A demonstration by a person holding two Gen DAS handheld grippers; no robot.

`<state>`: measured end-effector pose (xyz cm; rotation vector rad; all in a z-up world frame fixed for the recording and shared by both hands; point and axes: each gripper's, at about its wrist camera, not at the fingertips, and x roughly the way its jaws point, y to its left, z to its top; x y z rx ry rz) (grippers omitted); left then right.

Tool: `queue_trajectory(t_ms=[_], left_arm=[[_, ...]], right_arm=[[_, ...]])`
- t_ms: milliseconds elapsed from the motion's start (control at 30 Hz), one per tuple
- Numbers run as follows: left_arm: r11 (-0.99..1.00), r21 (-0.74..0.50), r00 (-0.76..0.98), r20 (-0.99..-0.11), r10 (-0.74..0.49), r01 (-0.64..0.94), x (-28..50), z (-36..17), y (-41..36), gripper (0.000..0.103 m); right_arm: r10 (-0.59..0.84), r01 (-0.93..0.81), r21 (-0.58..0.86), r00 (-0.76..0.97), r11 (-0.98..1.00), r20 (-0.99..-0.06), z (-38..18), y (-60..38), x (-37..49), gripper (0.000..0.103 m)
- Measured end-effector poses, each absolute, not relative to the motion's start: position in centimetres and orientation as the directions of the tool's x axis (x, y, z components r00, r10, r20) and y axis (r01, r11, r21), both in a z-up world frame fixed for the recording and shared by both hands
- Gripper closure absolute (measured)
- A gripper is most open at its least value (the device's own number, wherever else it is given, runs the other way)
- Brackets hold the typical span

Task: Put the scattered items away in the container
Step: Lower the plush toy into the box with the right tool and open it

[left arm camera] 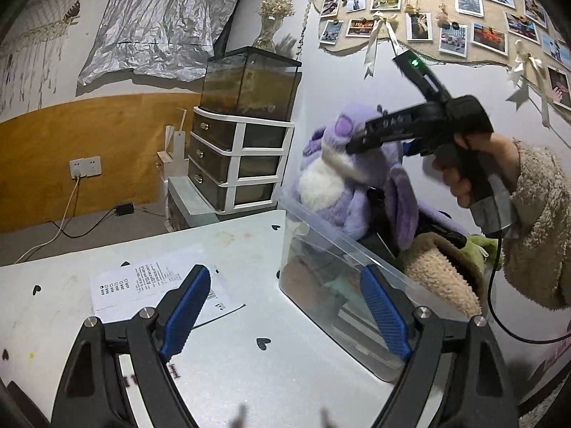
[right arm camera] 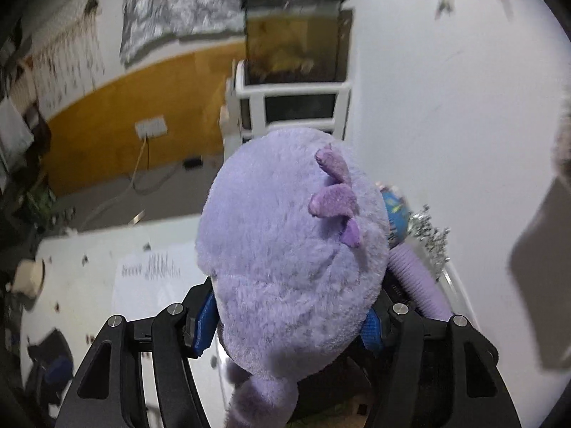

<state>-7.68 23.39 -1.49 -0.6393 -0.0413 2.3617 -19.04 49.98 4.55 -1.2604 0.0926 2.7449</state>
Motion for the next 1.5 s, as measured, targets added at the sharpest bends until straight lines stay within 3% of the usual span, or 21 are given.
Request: queue_trajectory(t_ms=[367,400,467,633,900,1033,1100,1133,1167,1500], left_arm=[[-0.766,-0.201,-0.64,-0.444,0.627,-0.611,-8.4,-1.9,23.2,0.017],[-0.766,-0.202,-0.639,-0.446,0.626,-0.61,-8.4,-2.0,23.2,0.017],[-0.768,-0.203,-0.639,-0.45,0.624,-0.607,-8.5,-2.0,23.1,0.017],[-0.778,-0.198,-0.65,-0.449,0.613,-0.597,-8.5,-1.8,22.6,0.017],[-0.795,-0.206,-0.66,-0.461,0.593,-0.571,-8.8,-2.0,22.0,0.017],[-0.798,-0.2,-0.667,-0.456,0.59,-0.569,-8.7,-1.6,22.1,0.017],[-0.803,-0.192,-0.671,-0.46,0.582,-0.565,-8.5,-1.4,22.2,0.01],[-0.806,-0.191,-0.675,-0.457,0.578,-0.561,-8.4,-1.3,22.2,0.001],[-0.809,-0.189,-0.68,-0.455,0.575,-0.557,-8.2,-1.2,22.2,0.001],[-0.805,-0.157,-0.645,-0.521,0.559,-0.571,-7.2,-0.7,22.7,0.0]], right_arm=[[0.064,-0.139,0.024,-0.594,-0.99,-0.802,2.4,51.1,-20.3,0.036],[0.061,-0.141,0.029,-0.591,-0.99,-0.804,2.2,51.4,-20.2,0.034],[0.062,-0.136,0.024,-0.594,-0.99,-0.802,1.9,51.8,-20.0,0.015],[0.032,-0.157,0.066,-0.55,-0.985,-0.835,-0.4,52.8,-19.2,0.013],[0.056,-0.22,0.134,-0.688,-0.966,-0.724,4.7,53.4,-13.0,0.013],[0.046,-0.211,0.216,-0.808,-0.953,-0.587,7.8,53.5,-8.8,0.013],[0.047,-0.214,0.274,-0.859,-0.938,-0.51,8.3,53.4,-6.6,0.013],[0.059,-0.225,0.299,-0.877,-0.927,-0.477,8.3,53.3,-5.5,0.01],[0.074,-0.241,0.313,-0.883,-0.919,-0.464,8.0,53.1,-4.8,0.0],[0.2,-0.374,0.261,-0.834,-0.89,-0.513,4.3,50.5,-1.0,0.0]])
